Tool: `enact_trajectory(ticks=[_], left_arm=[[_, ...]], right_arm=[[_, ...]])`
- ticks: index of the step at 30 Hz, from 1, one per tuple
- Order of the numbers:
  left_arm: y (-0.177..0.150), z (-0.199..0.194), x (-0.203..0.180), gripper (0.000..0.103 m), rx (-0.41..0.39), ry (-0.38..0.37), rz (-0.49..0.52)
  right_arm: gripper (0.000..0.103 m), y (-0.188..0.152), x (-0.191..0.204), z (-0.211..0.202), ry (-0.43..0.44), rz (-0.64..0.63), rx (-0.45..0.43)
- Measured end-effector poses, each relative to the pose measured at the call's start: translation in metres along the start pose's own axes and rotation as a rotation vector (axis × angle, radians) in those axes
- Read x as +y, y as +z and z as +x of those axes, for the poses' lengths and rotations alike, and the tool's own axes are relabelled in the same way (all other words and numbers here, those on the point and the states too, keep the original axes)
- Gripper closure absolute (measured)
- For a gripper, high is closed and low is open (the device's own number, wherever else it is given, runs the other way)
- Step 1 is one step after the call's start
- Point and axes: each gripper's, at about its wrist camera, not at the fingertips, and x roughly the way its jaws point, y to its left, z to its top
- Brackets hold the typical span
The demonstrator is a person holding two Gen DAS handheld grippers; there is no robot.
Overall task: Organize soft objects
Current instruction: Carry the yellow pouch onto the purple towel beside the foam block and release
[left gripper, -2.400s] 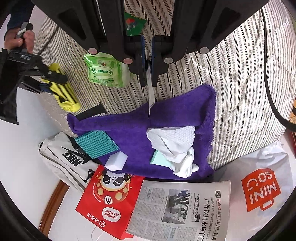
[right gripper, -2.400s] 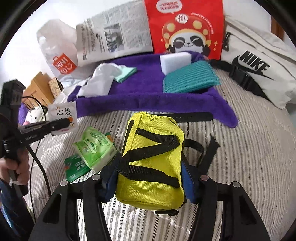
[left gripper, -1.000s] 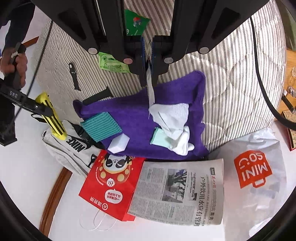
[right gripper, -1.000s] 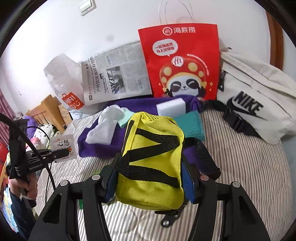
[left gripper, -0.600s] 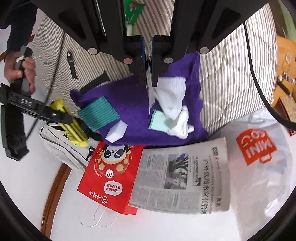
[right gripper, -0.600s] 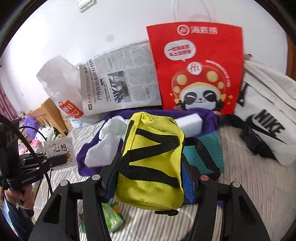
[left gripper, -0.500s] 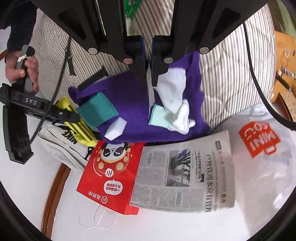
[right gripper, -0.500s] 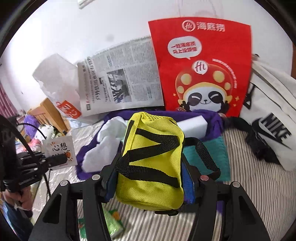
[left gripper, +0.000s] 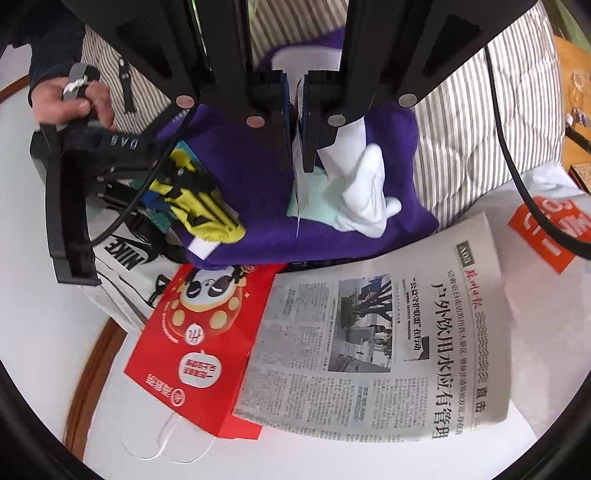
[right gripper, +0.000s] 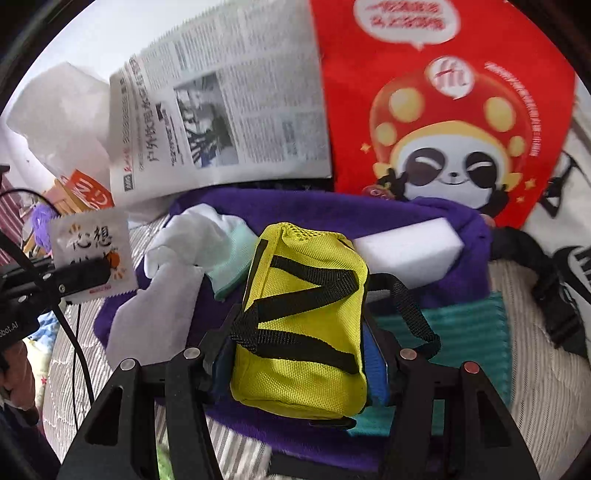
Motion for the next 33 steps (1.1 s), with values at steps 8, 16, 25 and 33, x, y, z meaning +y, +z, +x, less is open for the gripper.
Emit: enact_trajectory(ticks=[8,16,25,33], left_arm=[[0.002,0.025,0.021,0.098,0.018,-0.008,-0.039],[-0.001,0.026,0.036,0.098,0.025,-0.016,-0.059],[-0.004,0.025,0.037,0.098,0.019,-0.032,-0.066],[-0.004,0.020,0.038,0.098,0.006,-0.054,-0.075]], right_arm=[[0.045,0.019,0.012,0.048,-0.022,-0.013,0.087],[0.045,0.032,0.017,0.077,-0.113,-0.031,0.110],[0.027,0.027,0.020,0.082,-0.109,-0.064,0.157],[0.023,-0.004,0.020,0.054,-0.085,-0.043,0.166]])
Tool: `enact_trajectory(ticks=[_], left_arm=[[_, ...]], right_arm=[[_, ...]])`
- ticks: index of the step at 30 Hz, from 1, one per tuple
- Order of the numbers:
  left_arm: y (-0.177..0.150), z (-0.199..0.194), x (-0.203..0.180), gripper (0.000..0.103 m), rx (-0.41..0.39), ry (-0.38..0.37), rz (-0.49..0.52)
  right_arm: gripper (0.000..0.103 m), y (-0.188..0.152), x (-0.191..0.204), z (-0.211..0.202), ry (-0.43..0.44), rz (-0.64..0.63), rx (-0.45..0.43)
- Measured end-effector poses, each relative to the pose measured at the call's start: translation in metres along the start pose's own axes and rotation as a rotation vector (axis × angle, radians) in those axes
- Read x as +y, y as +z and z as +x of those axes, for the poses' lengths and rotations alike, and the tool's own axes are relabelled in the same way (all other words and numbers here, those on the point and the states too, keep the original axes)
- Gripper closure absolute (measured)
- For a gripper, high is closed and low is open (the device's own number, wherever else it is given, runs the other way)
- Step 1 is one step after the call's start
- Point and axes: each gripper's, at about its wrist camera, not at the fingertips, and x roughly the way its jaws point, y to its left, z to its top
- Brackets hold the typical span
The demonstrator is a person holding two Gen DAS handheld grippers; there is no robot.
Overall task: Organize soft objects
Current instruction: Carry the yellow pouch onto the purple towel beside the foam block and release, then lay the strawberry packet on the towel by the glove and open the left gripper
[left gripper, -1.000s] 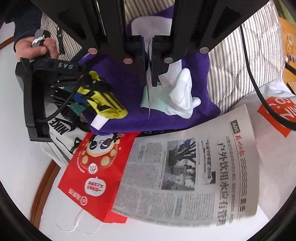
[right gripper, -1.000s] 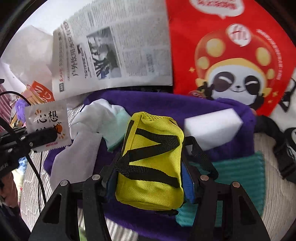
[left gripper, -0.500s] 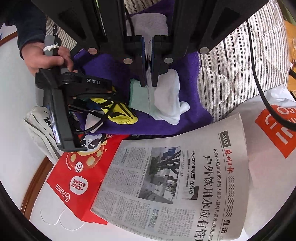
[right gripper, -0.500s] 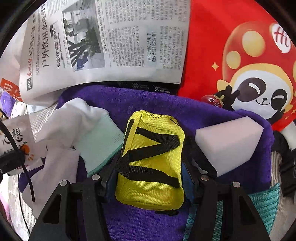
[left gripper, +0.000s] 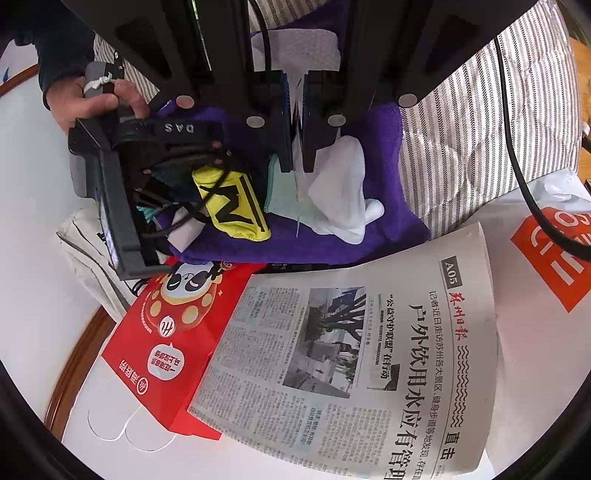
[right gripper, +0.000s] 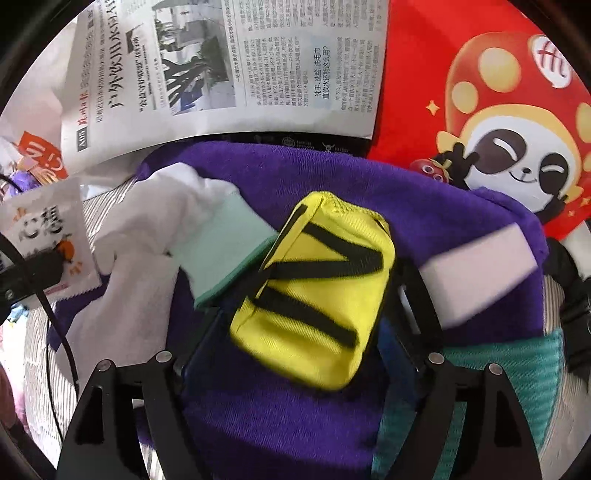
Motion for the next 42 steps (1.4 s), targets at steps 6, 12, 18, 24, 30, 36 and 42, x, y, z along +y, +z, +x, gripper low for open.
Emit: enact_trajectory(ticks=[6,12,18,24,30,36,42], left_arm=[[0.000,0.003,-0.006,0.098,0.008,-0.004,0.014],[-0.001,0.011,-0.014,0.098,0.027,-0.018,0.016],[-0.004,0.025,-0.034,0.098,0.066,-0.051,0.045],[-0.013,0.055,-0.051,0.098,0.159,-0.055,0.057],[-0.021,0.078,-0.046,0.097,0.224,0.013,0.026],[-0.024,0.090,-0.049,0.097,0.247,0.056,0.011],[-0.020,0.090,-0.056,0.079,0.261,0.097,0.005]], right_arm=[[0.023,-0.028,-0.007,-0.038,-0.011,-0.001,-0.045],[0.022,-0.070,-0.031,-0.088,0.015,0.040,-0.143],[0.020,-0.092,-0.076,-0.115,0.061,0.137,-0.259],[0.020,-0.089,-0.093,-0.130,0.117,0.200,-0.393],[0.018,-0.095,-0.101,-0.141,0.176,0.227,-0.482],[0.017,-0.097,-0.089,-0.129,0.156,0.182,-0.448],[0.017,-0.099,-0.093,-0.124,0.182,0.201,-0.435]])
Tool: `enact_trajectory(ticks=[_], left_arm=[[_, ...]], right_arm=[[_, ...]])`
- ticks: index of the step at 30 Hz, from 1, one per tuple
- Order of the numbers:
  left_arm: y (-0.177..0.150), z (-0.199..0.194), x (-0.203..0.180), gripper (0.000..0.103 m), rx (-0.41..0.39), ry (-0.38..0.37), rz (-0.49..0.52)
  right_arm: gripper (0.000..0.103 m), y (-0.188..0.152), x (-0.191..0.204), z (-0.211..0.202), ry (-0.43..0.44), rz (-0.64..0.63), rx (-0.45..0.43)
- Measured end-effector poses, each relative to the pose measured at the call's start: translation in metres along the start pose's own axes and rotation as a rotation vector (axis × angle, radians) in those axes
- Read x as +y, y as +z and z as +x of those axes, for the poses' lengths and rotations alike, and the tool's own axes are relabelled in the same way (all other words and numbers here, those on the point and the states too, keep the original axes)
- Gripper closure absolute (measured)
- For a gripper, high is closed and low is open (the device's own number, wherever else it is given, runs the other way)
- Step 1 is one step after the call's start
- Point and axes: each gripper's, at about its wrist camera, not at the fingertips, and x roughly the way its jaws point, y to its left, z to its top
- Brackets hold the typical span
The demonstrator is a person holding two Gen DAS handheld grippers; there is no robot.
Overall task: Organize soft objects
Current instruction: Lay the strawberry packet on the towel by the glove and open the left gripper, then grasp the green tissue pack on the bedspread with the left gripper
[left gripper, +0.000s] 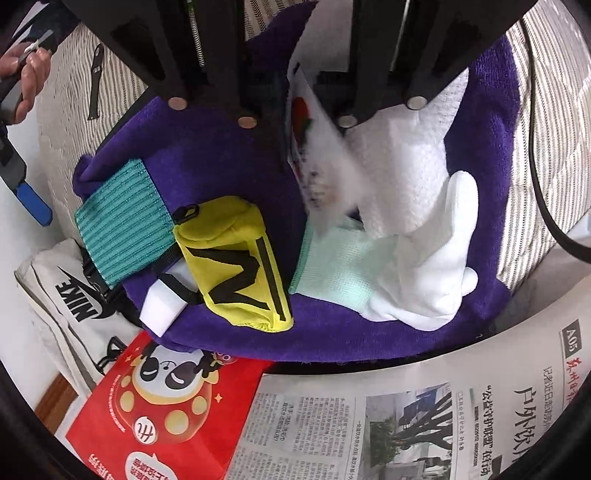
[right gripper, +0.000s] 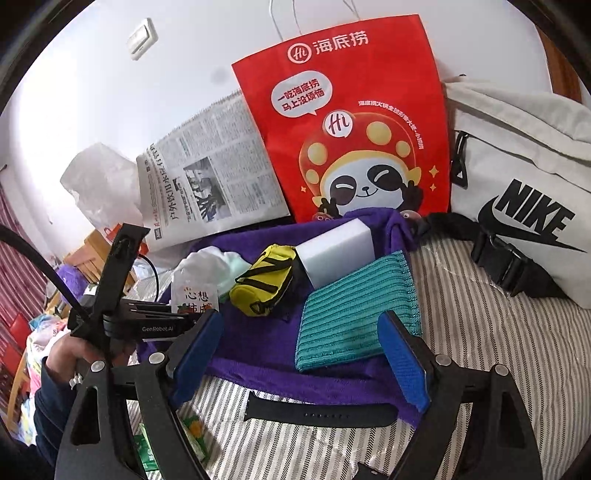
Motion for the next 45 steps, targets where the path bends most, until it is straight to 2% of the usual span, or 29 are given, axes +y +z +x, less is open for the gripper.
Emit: enact_trajectory(ticks=[1,3,5,8,13,18,24,28,31,33,38,45], left_arm=[[0.002,0.001,-0.002,0.070,0.003,0.016,0.001],[0.000,-0.003,-0.002,0.059,0.005,0.060,0.005],[0.000,-0.005,-0.005,0.057,0.011,0.117,0.012],[-0.002,-0.011,-0.007,0.056,0.010,0.152,0.016],[-0.009,-0.025,-0.006,0.053,0.007,0.182,0.012],[-0.024,-0.048,-0.003,0.052,-0.006,0.203,0.011],[-0.044,-0.078,-0.007,0.045,-0.022,0.225,0.046],[-0.061,-0.092,-0.016,0.036,-0.048,0.201,0.065],[-0.082,-0.096,-0.027,0.027,-0.056,0.149,0.089],[-0.098,-0.090,-0.038,0.027,-0.046,0.129,0.124],[-0.122,-0.073,-0.056,0.027,-0.018,0.142,0.156],[-0.138,-0.057,-0.074,0.026,-0.004,0.065,0.166]], right_arm=[[0.017,0.000,-0.001,-0.001,0.005,0.005,-0.004],[0.017,0.001,-0.003,-0.005,0.001,0.012,-0.025],[0.017,0.001,-0.005,-0.008,-0.011,0.008,-0.030],[0.017,0.002,-0.009,-0.011,-0.023,0.021,-0.041],[0.017,0.001,-0.012,-0.010,-0.032,0.029,-0.026],[0.017,0.001,-0.008,-0.012,-0.088,0.009,-0.030],[0.017,-0.008,-0.004,-0.032,-0.123,0.040,-0.017],[0.017,-0.025,0.004,-0.044,-0.173,0.015,0.020],[0.017,-0.039,0.007,-0.056,-0.194,0.016,0.036],[0.017,-0.049,0.007,-0.066,-0.206,0.031,0.044],[0.017,-0.071,-0.003,-0.093,-0.211,0.080,0.060],[0.017,-0.089,-0.017,-0.109,-0.245,0.145,0.081]])
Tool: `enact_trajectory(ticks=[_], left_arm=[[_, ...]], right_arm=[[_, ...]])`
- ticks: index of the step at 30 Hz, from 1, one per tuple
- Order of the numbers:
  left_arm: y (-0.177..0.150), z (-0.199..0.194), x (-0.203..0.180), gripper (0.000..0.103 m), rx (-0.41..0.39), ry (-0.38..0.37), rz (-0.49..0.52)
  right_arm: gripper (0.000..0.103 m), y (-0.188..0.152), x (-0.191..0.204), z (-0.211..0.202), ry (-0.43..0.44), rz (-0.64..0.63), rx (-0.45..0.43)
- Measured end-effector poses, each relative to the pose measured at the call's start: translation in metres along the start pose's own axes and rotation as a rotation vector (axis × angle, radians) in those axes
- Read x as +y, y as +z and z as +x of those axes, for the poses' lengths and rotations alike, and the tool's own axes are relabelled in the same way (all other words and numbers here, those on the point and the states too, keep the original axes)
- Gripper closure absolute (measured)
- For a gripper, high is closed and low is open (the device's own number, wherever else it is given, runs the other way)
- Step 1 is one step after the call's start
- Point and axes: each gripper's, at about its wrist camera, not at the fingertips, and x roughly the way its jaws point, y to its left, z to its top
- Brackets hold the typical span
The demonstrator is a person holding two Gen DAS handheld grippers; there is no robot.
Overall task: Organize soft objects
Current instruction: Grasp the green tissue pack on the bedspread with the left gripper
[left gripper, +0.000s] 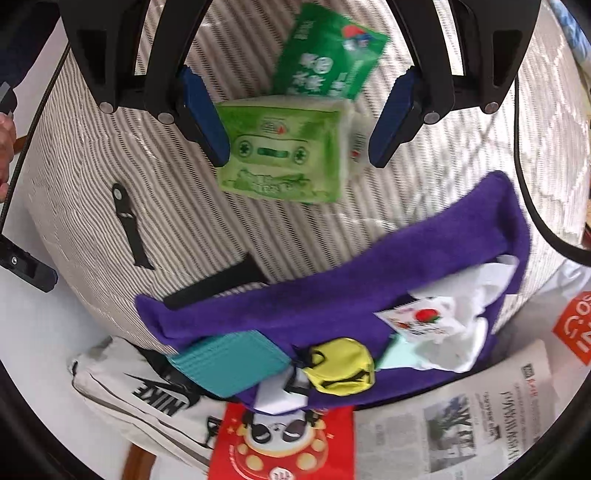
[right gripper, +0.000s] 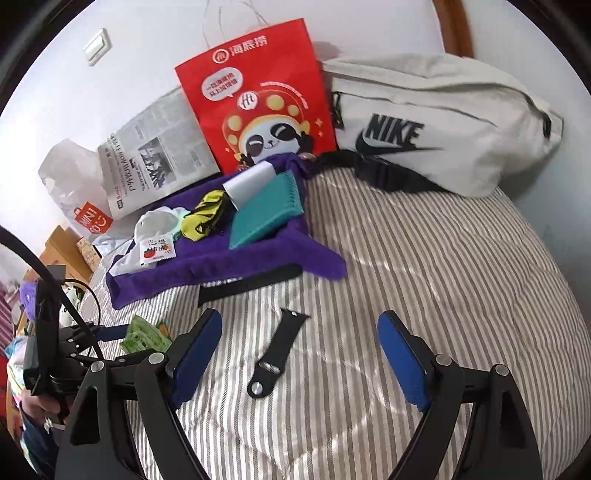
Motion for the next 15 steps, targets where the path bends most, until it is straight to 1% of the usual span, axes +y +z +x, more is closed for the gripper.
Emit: enact_trajectory(ticks=[2,4,11,15], left_arm=[[-0.002,0.008,-0.008,0.024,0.005,-0.005,0.023],[-0.005,0.014,-0.013,0.022,0.004,0.016,0.042],[-0.014,0.013,-0.016,0.020,-0.063,0.012,0.064],[-0.022,0.013,-0.021,0.018,-0.101,0.035,0.091]], right_arm=[[0.017,-0.005,-0.001,0.001,0.006,0.002,0.012],[0.017,-0.008,0.000,0.001,0.008,-0.001,0.019],[0.017,-0.017,0.013,0.008,0.019,-0.038,0.052],[0.017,-0.020,0.014,0.012,0.017,-0.047,0.065]])
